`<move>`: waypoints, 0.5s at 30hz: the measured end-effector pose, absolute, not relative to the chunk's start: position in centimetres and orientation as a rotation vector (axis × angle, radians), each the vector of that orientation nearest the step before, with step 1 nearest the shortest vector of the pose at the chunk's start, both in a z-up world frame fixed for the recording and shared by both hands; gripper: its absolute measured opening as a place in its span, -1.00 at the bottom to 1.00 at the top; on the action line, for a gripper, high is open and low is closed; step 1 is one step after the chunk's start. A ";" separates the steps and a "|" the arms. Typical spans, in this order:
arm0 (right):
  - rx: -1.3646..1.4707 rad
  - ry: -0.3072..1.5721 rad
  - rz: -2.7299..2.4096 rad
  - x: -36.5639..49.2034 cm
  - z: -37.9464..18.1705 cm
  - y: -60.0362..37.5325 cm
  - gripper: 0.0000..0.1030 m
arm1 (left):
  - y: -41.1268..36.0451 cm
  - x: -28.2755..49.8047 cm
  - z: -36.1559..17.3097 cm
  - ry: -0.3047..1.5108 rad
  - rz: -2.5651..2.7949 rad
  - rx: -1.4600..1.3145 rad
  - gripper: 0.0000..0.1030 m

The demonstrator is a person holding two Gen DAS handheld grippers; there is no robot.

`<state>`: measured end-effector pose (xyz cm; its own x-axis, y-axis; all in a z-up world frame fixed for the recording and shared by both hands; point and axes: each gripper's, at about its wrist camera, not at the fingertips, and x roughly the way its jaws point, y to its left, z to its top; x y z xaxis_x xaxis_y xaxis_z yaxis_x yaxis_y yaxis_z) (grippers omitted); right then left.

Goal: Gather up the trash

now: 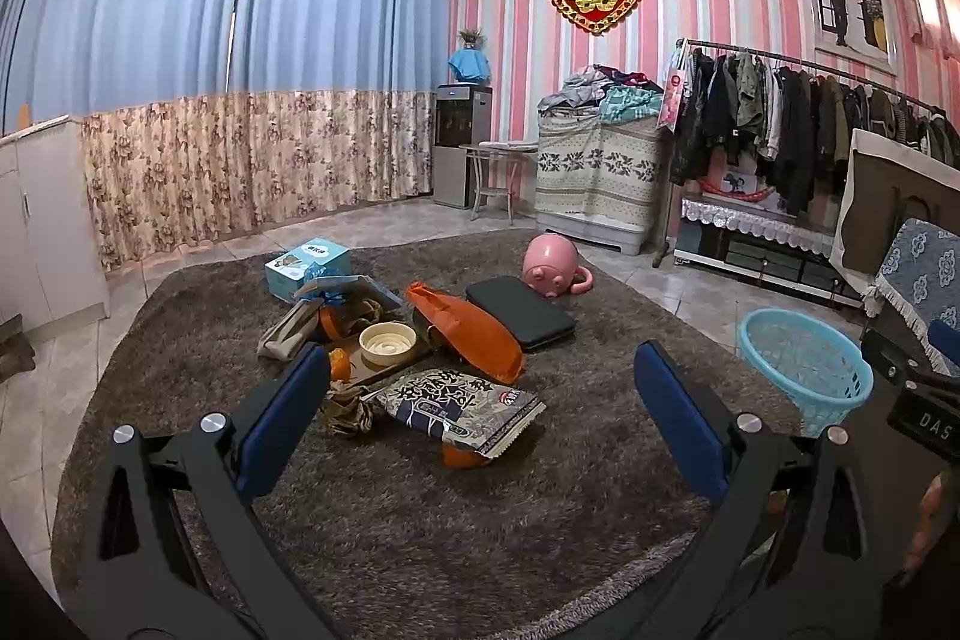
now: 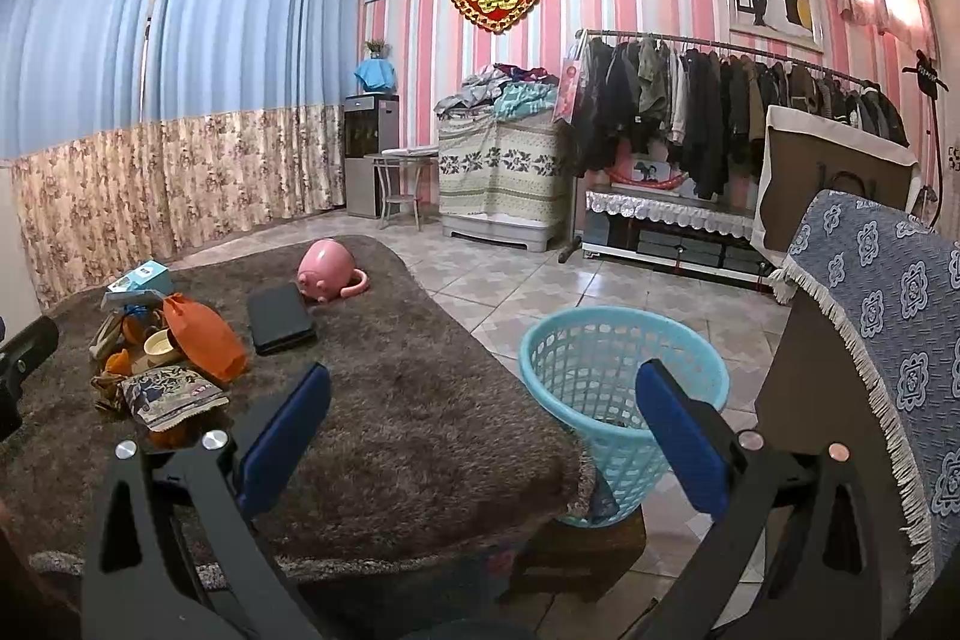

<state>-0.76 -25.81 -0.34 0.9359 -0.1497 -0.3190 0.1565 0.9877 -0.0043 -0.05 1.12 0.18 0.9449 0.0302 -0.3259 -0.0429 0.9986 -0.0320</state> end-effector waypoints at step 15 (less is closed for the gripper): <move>0.025 0.321 -0.159 -0.8 -0.4 -26.0 0.93 | 1.5 0.1 0.1 0.329 0.038 -0.040 0.90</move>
